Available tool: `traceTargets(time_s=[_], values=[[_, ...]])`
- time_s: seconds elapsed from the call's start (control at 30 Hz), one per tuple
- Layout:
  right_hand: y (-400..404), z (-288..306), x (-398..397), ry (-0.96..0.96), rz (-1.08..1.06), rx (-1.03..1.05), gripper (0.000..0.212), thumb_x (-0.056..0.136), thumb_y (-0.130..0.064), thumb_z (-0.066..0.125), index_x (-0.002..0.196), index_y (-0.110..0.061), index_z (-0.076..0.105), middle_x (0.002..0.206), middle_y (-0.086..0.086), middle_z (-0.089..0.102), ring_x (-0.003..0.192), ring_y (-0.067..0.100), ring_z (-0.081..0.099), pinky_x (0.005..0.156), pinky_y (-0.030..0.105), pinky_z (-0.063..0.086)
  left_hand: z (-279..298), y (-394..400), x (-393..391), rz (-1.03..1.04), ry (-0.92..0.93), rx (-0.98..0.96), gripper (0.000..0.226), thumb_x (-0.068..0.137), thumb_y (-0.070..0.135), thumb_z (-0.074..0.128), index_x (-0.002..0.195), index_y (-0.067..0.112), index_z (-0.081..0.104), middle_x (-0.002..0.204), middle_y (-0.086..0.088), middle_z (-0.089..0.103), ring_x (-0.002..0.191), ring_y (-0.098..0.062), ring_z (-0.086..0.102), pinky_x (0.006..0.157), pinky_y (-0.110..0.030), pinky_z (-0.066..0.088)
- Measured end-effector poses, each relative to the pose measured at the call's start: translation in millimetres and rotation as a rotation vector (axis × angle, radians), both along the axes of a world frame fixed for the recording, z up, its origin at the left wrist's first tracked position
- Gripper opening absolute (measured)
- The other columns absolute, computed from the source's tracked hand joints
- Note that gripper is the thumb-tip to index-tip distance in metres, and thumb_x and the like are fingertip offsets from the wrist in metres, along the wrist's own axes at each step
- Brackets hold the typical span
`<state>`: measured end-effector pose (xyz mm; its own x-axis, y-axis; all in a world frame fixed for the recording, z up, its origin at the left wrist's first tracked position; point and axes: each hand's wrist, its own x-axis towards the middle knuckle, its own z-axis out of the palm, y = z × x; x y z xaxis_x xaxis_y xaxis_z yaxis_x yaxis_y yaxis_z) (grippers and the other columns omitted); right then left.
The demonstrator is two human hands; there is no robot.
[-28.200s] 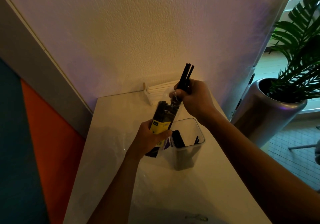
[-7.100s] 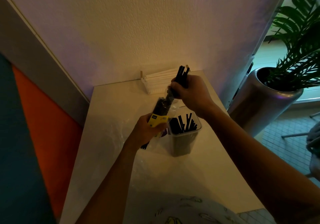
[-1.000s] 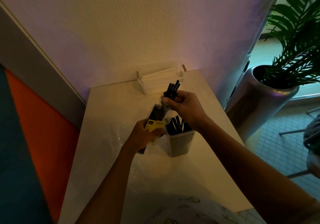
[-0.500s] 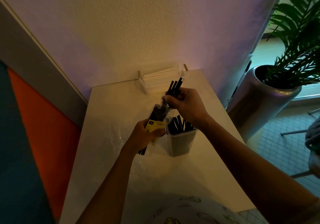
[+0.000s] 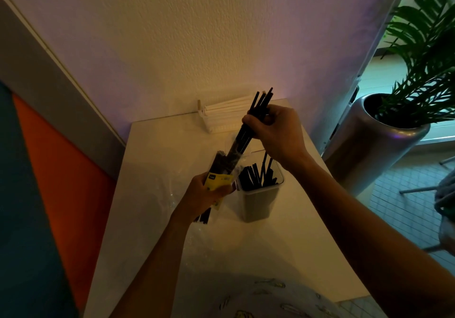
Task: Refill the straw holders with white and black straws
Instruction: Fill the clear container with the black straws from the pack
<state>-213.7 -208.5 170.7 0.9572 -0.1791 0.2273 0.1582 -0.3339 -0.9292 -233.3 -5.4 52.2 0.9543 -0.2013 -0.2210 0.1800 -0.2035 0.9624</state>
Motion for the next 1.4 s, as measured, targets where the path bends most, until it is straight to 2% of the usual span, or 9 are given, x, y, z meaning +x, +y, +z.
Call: traceTargets(time_s=[0.17,0.47,0.6,0.67,0.77,1.0,1.13,1.3,1.4], values=[[-4.9,21.4,-1.0,-0.09,-0.054,-0.026,0.027,0.091,-0.025,0.07,0.112,-0.008,0.069,0.095,-0.001,0.074,0.08,0.005,0.073,0.076,0.028,0.061,-8.9,2.3,-0.2,0.066,0.031,-0.005,0.024,0.075,0.015,0.079,0.096,0.019,0.068,0.092,-0.008,0.073,0.082,-0.02,0.07,0.072,-0.032,0.06],[-13.9,63.3,-3.1,-0.273,-0.154,-0.112,0.027,0.092,-0.027,0.068,0.113,-0.011,0.069,0.103,-0.001,0.074,0.088,0.001,0.071,0.081,0.026,0.06,-16.9,5.2,-0.3,0.156,-0.001,0.064,0.02,0.078,0.016,0.079,0.091,0.025,0.067,0.086,0.004,0.07,0.076,-0.01,0.067,0.058,-0.018,0.055],[-20.3,69.9,-3.9,-0.292,-0.193,-0.189,0.026,0.092,-0.028,0.068,0.112,-0.012,0.069,0.103,-0.002,0.074,0.086,-0.002,0.069,0.079,0.013,0.055,-20.4,7.8,0.5,0.231,0.001,0.066,0.021,0.08,0.018,0.078,0.091,0.029,0.064,0.088,0.005,0.069,0.079,-0.012,0.067,0.058,-0.022,0.057],[-21.8,60.7,-4.2,-0.237,-0.195,-0.262,0.027,0.093,-0.027,0.067,0.114,-0.012,0.069,0.107,-0.001,0.073,0.084,-0.005,0.065,0.074,0.0,0.047,-21.6,7.8,2.0,0.269,0.005,0.051,0.021,0.079,0.019,0.078,0.092,0.03,0.065,0.089,0.003,0.07,0.081,-0.014,0.068,0.062,-0.027,0.057],[-20.2,34.0,-6.1,-0.106,-0.154,-0.351,0.027,0.094,-0.026,0.065,0.116,-0.011,0.067,0.111,0.003,0.072,0.077,-0.006,0.06,0.063,-0.006,0.041,-22.7,7.0,4.3,0.296,0.013,0.029,0.022,0.079,0.02,0.079,0.094,0.028,0.066,0.09,0.0,0.071,0.082,-0.017,0.068,0.067,-0.034,0.058],[-15.5,-22.5,-12.7,0.114,-0.059,-0.397,0.027,0.094,-0.022,0.065,0.117,-0.009,0.067,0.108,0.007,0.073,0.079,0.007,0.065,0.055,0.004,0.043,-20.3,2.7,4.1,0.281,0.005,0.044,0.021,0.079,0.018,0.078,0.096,0.022,0.066,0.089,0.002,0.07,0.081,-0.014,0.067,0.062,-0.025,0.054],[-13.3,-48.7,-15.5,0.224,-0.019,-0.414,0.025,0.093,-0.019,0.067,0.115,-0.006,0.067,0.106,0.009,0.072,0.08,0.013,0.067,0.061,0.01,0.048,-20.1,0.2,5.0,0.256,0.004,0.054,0.022,0.078,0.018,0.078,0.096,0.022,0.065,0.089,0.003,0.069,0.081,-0.012,0.067,0.063,-0.024,0.054],[-11.9,-61.9,-20.4,0.318,0.021,-0.443,0.028,0.093,-0.015,0.066,0.119,-0.006,0.065,0.113,0.012,0.069,0.101,0.026,0.067,0.087,0.031,0.054,-16.5,-1.0,6.4,0.228,-0.015,0.064,0.022,0.079,0.019,0.077,0.097,0.024,0.064,0.089,0.007,0.068,0.079,-0.007,0.066,0.058,-0.018,0.054],[-12.9,-62.1,-19.5,0.34,0.056,-0.472,0.031,0.093,-0.016,0.065,0.123,-0.007,0.062,0.116,0.012,0.067,0.101,0.025,0.066,0.087,0.031,0.053,-14.1,-2.9,6.5,0.222,-0.027,0.059,0.021,0.08,0.019,0.077,0.093,0.028,0.063,0.087,0.008,0.068,0.077,-0.005,0.066,0.057,-0.018,0.054]])
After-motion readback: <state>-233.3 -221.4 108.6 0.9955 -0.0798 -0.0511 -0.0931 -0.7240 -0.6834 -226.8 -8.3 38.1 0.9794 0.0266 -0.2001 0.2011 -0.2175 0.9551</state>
